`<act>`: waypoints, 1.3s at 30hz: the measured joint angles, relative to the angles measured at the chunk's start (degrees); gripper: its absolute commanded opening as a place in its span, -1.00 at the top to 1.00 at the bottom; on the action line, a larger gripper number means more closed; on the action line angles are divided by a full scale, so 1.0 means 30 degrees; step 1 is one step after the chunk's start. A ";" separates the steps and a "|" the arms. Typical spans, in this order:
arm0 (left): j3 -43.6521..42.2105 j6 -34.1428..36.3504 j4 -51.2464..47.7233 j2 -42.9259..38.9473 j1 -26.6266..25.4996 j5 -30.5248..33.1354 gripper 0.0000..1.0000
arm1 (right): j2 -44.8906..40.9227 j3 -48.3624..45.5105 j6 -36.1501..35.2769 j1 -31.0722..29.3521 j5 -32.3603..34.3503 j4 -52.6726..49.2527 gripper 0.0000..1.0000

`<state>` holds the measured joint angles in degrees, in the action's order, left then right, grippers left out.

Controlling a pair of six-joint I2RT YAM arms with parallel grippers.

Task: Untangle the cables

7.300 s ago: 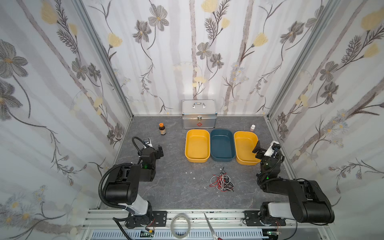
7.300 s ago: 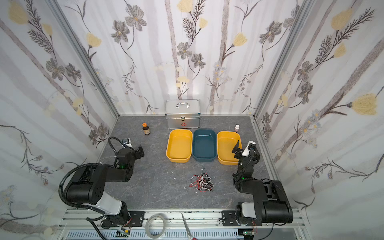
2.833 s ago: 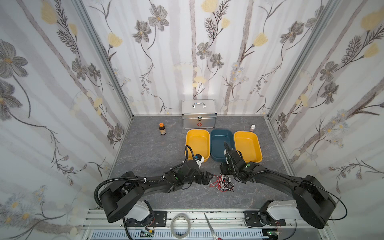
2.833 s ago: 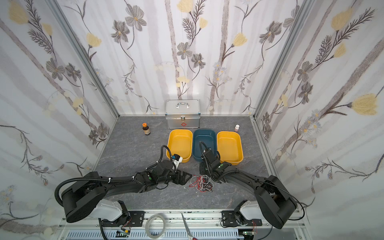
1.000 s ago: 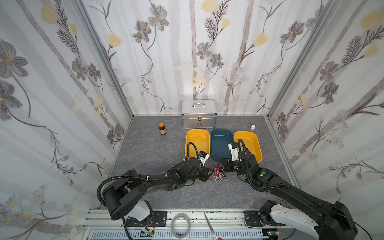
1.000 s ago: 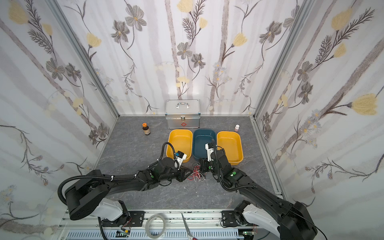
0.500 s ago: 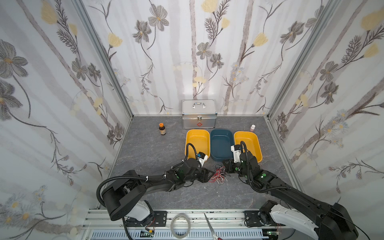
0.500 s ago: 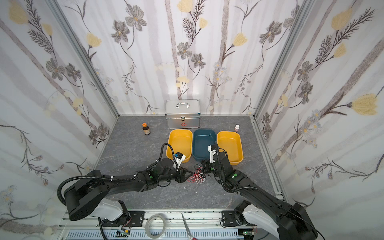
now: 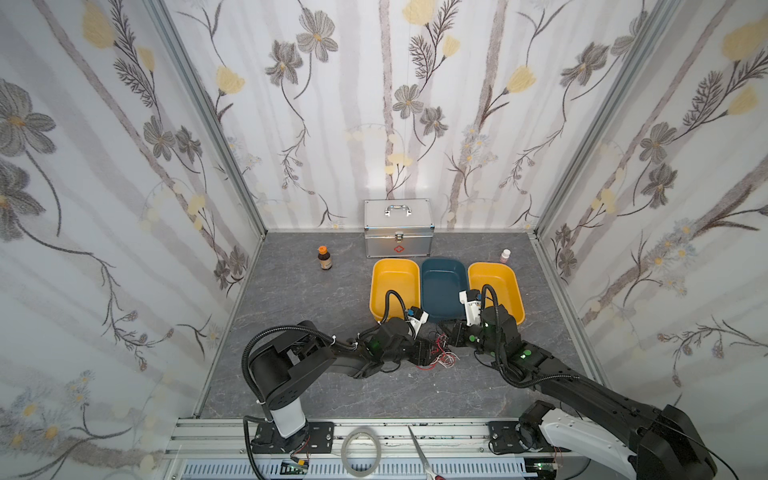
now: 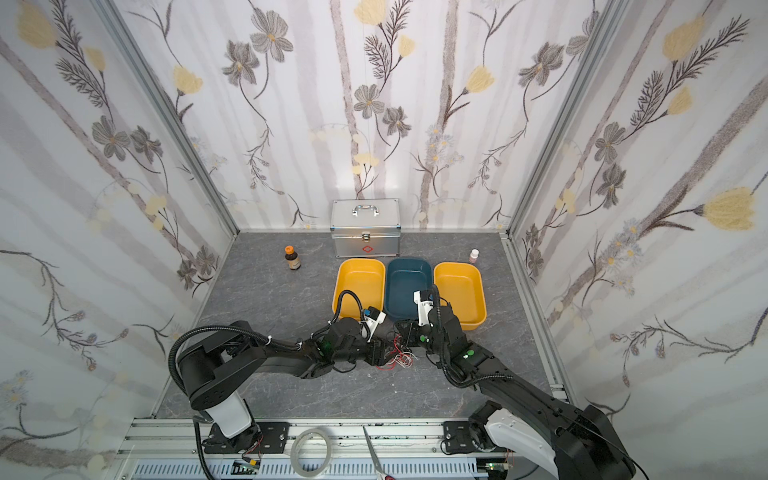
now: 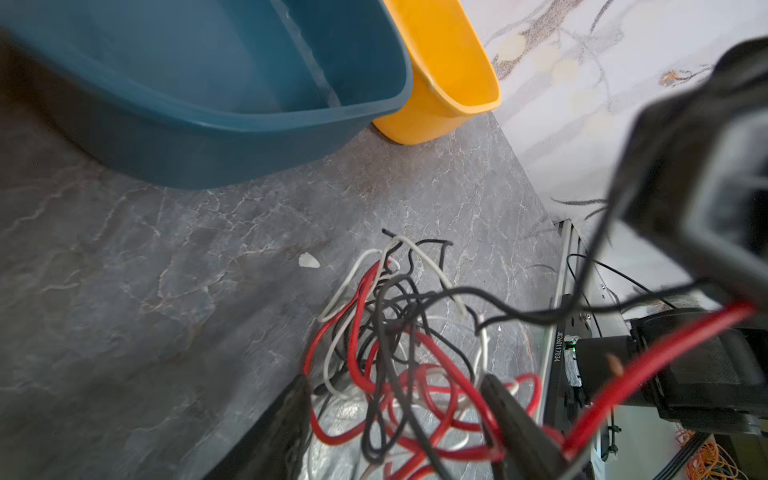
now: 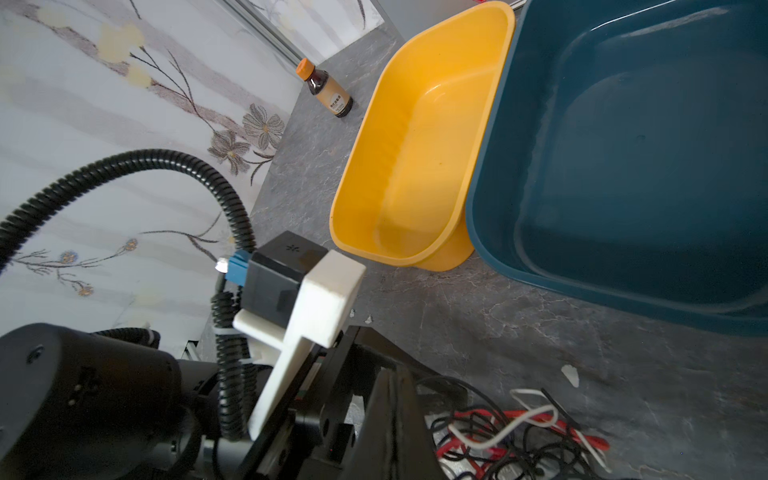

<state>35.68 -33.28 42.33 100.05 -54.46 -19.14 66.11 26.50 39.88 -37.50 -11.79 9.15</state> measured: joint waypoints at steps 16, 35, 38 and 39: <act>-0.1056 -0.0255 -0.0080 -0.1260 0.0007 0.1239 0.70 | -0.2266 0.0641 -0.0976 0.1005 0.1195 -0.1654 1.00; -0.2674 0.0124 -0.1989 -0.4240 0.0466 0.2492 1.00 | -0.3854 0.1319 -0.2696 0.2229 0.5355 -0.5304 1.00; -0.2907 0.0357 -0.2514 -0.5049 0.0648 0.2732 1.00 | -0.3271 0.1413 -0.2732 0.2251 0.6040 -0.5778 1.00; -0.2973 0.0481 -0.2725 -0.5333 0.0707 0.2805 1.00 | -0.3038 0.1413 -0.2739 0.2259 0.6156 -0.5989 1.00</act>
<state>26.76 -31.83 34.15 84.05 -52.34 -10.72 56.99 30.74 31.66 -30.72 6.68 -8.82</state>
